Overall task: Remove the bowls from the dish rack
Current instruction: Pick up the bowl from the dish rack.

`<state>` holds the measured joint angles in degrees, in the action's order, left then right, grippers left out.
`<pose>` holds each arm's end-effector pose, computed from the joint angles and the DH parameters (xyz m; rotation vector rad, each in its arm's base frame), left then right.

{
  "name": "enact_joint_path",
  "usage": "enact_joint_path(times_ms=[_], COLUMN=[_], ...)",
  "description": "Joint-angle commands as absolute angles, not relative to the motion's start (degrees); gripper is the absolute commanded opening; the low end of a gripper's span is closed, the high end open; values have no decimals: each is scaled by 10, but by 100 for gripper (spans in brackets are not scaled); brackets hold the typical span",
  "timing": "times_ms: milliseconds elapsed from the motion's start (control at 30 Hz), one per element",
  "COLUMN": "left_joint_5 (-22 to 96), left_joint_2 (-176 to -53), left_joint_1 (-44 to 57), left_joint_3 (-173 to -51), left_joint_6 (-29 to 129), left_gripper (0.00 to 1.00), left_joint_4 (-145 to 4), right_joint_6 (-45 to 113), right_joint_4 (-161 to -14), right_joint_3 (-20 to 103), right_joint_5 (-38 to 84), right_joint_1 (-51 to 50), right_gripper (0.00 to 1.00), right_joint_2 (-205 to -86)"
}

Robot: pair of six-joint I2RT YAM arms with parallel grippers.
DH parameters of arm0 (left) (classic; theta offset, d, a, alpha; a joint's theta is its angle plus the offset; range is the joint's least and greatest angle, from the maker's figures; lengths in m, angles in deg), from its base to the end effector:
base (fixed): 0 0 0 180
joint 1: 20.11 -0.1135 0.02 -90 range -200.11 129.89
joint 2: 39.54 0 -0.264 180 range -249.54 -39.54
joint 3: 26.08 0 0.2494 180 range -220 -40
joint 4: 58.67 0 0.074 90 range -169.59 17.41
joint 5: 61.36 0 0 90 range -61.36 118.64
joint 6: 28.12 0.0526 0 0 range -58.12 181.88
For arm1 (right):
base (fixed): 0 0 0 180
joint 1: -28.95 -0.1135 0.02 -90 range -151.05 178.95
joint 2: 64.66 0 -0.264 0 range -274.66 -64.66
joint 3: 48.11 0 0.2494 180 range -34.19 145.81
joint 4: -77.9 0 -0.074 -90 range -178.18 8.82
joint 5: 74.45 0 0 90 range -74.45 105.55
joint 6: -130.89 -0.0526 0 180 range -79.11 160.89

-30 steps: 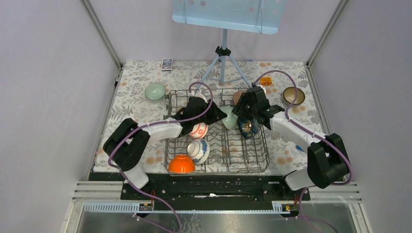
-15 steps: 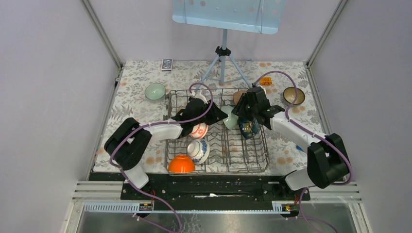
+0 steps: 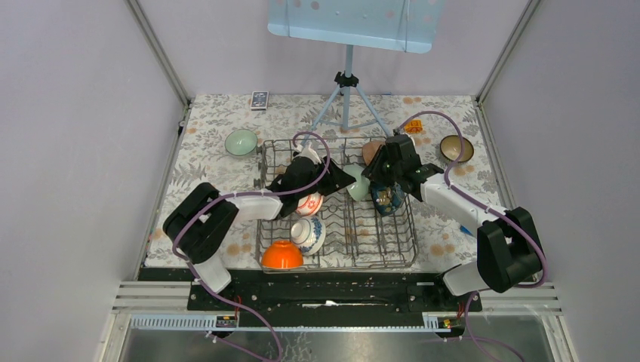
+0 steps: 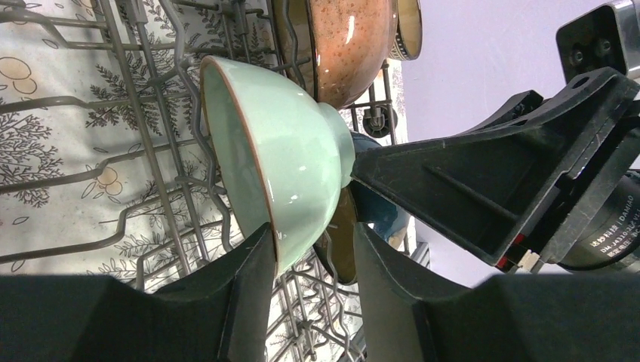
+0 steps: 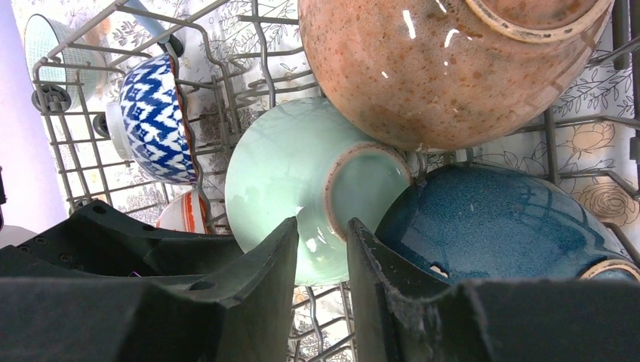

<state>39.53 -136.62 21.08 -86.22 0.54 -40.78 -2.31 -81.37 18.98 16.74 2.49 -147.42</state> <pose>0.2724 -0.2516 0.1846 -0.2324 2.1431 -1.3238 0.2938 0.1475 0.2329 0.3222 2.2729 0.6819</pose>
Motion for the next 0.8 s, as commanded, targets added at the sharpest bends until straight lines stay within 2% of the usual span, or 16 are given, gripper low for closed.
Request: enact_joint_path(times_ms=[0, 267, 467, 600, 767], left_joint_5=[439, 452, 466, 471, 477], left_joint_2=[-1368, -1372, -1383, -1389, -1393], left_joint_1=[219, 214, 212, 211, 208], left_joint_3=[-865, -844, -838, -838, -838], left_joint_6=[-9, -22, -32, -33, -36], left_gripper=[46, 39, 30, 21, 17], left_joint_4=[-285, -213, -172, -152, -132], right_joint_6=[-40, -53, -56, -56, -58], right_joint_4=[-841, -851, -854, -858, -867], right_joint_3=[184, 181, 182, 180, 179], right_joint_5=[204, 221, 228, 232, 244], right_joint_1=[22, 22, 23, 22, 22], right_gripper=[36, 34, 34, 34, 34], right_joint_2=[-1461, -1461, -1462, -1463, -1467])
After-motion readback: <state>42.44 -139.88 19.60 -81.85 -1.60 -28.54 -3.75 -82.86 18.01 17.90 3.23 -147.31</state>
